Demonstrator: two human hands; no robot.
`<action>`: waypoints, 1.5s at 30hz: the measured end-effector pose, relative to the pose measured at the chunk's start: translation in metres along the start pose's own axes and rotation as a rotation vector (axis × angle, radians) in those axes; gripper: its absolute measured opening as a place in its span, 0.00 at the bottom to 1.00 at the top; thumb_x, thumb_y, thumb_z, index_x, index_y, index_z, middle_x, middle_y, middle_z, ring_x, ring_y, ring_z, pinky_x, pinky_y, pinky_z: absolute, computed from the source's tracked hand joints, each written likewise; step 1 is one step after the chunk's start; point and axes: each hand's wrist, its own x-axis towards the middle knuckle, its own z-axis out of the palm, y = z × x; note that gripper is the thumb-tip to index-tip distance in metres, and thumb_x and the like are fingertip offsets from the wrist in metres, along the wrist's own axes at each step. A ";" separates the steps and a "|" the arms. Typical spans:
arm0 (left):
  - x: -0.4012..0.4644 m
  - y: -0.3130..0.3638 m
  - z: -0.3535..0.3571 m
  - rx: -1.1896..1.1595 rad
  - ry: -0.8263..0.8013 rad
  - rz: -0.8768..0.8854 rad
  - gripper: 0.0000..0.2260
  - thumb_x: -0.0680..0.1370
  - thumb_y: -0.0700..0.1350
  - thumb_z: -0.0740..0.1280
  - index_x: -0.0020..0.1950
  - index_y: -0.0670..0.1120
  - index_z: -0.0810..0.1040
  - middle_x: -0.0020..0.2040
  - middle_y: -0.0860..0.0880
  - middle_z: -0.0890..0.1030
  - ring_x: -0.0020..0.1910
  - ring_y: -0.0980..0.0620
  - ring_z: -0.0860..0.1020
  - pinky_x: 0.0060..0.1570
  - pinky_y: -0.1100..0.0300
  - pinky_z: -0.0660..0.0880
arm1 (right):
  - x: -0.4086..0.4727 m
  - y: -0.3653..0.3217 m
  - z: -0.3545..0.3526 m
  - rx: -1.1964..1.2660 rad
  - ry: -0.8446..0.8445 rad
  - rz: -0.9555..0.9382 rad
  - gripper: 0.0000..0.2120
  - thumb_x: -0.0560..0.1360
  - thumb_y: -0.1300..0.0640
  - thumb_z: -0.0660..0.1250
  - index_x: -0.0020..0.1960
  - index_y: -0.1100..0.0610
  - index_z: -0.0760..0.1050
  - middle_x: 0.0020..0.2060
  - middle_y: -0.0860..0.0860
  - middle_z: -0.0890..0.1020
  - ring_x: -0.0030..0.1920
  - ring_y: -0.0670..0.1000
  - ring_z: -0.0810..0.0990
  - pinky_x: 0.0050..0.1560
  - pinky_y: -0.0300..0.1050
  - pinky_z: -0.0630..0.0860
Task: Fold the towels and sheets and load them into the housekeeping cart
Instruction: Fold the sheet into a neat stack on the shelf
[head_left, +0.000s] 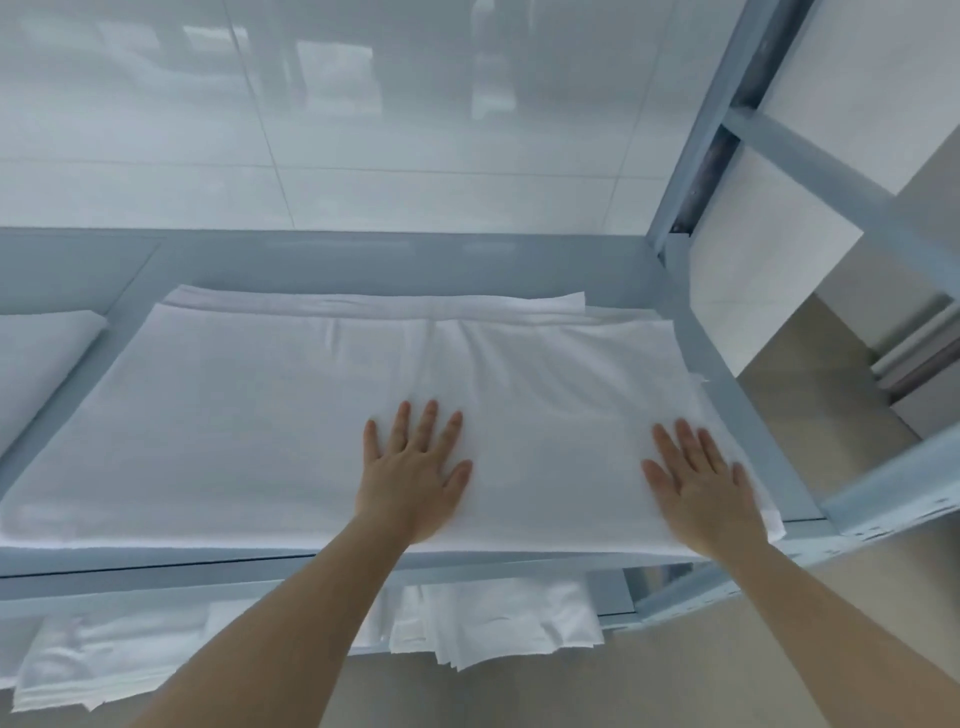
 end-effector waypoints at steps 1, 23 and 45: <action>0.001 0.000 0.000 0.008 0.005 0.023 0.29 0.78 0.64 0.38 0.78 0.58 0.38 0.79 0.54 0.40 0.78 0.48 0.38 0.72 0.39 0.37 | 0.000 0.006 -0.002 -0.004 -0.022 0.038 0.27 0.78 0.37 0.35 0.75 0.39 0.33 0.76 0.41 0.35 0.77 0.50 0.39 0.75 0.59 0.42; 0.185 -0.028 -0.009 -0.155 0.224 -0.045 0.22 0.83 0.51 0.47 0.78 0.58 0.56 0.78 0.54 0.57 0.77 0.54 0.53 0.75 0.49 0.46 | 0.165 -0.204 -0.013 0.023 0.177 -0.436 0.27 0.79 0.35 0.40 0.77 0.38 0.44 0.77 0.41 0.45 0.77 0.47 0.41 0.74 0.58 0.36; 0.186 -0.019 -0.009 -0.102 0.145 -0.240 0.39 0.78 0.66 0.44 0.79 0.40 0.44 0.79 0.42 0.47 0.78 0.46 0.44 0.76 0.50 0.41 | 0.157 -0.148 -0.021 -0.026 0.140 -0.426 0.27 0.78 0.36 0.38 0.76 0.37 0.43 0.78 0.43 0.44 0.77 0.49 0.40 0.72 0.64 0.36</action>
